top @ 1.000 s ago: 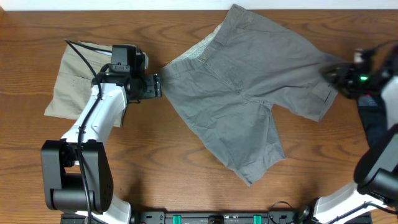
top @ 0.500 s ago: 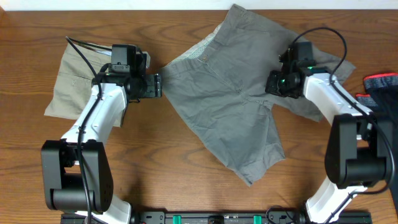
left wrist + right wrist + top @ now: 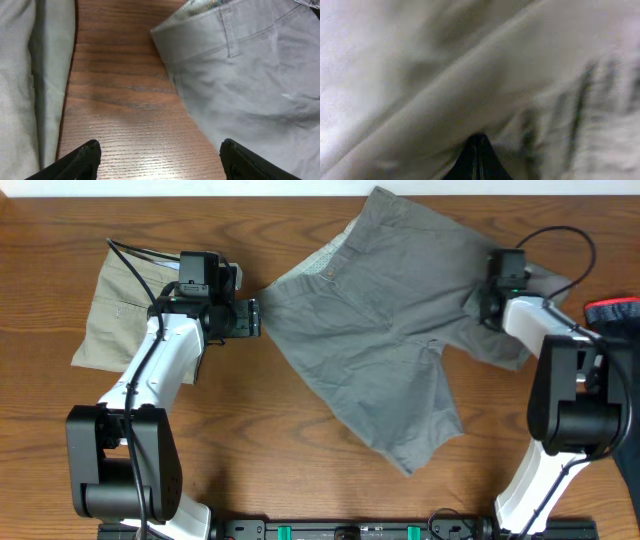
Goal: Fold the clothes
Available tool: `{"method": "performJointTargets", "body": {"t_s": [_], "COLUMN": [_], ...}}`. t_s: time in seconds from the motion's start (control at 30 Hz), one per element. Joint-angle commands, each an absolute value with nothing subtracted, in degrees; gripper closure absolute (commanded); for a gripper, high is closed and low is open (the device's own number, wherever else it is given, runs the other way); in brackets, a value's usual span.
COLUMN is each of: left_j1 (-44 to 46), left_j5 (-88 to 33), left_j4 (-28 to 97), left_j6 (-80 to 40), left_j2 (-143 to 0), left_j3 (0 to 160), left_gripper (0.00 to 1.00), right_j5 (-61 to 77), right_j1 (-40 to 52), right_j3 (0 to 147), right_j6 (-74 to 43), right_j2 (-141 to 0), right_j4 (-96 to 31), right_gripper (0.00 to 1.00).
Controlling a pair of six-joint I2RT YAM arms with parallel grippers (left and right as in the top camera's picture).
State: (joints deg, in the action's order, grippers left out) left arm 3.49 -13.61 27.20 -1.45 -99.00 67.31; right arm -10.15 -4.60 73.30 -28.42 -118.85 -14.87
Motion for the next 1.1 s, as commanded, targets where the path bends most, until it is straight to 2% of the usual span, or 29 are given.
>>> {"method": "performJointTargets", "body": {"t_s": [0.0, 0.2, 0.27, 0.37, 0.4, 0.53, 0.67, 0.73, 0.77, 0.9, 1.0, 1.03, 1.07], "left_j1": [3.4, 3.7, 4.4, 5.2, 5.2, 5.2, 5.2, 5.2, 5.2, 5.2, 5.2, 5.2, 5.1], "left_j5": [-16.6, -18.4, -19.0, -18.8, -18.9, -18.8, -18.9, -18.9, -18.9, -19.1, -20.8, -21.4, -21.5], "left_j4": [27.5, 25.5, 24.2, 21.8, 20.4, 14.8, 10.8, 9.6, 9.2, 8.4, 8.4, 8.5, 8.9], "left_j6": [-1.1, 0.1, 0.9, 1.3, 1.2, -1.2, -2.9, -2.9, -2.9, -2.9, -2.8, -2.8, -2.9], "left_j2": [-98.8, -99.3, -100.0, -102.2, -103.4, -108.5, -112.3, -113.2, -113.7, -115.3, -115.4, -115.2, -114.8], "left_j3": [67.6, 67.6, 67.6, 67.6, 67.6, 67.6, 67.6, 67.6, 67.6, 67.6, 67.6, 67.6, 67.6], "left_gripper": [0.22, 0.21, 0.20, 0.20, 0.20, 0.20, 0.22, 0.31, 0.41, 0.66, 0.89, 0.94, 0.94], "right_j5": [-11.5, -2.0, 4.0, 14.3, 17.6, 26.6, 29.1, 29.2, 29.2, 28.9, 27.5, 25.8, 23.9], "right_j1": [-8.3, -10.3, -11.0, -12.3, -12.6, -13.1, -12.7, -11.9, -11.4, -8.1, -5.2, -4.0, -3.0], "right_j3": [75.5, 81.9, 84.9, 88.0, 88.8, 89.3, 89.3, 89.3, 89.3, 89.3, 88.5, 88.0, 87.4], "right_j6": [-28.4, -20.1, -16.8, -11.3, -9.6, -7.2, -7.2, -7.2, -7.2, -6.9, -7.0, -7.4, -8.1], "right_j2": [-122.9, -122.6, -121.4, -118.3, -116.9, -110.4, -103.5, -101.2, -100.4, -99.3, -100.0, -100.4, -100.7], "right_j4": [-15.7, -17.8, -22.3, -28.6, -30.2, -33.2, -38.0, -40.9, -42.3, -48.7, -53.1, -54.5, -55.5], "right_gripper": [0.99, 0.97, 0.90, 0.66, 0.63, 0.58, 0.56, 0.56, 0.55, 0.55, 0.55, 0.55, 0.55]}}
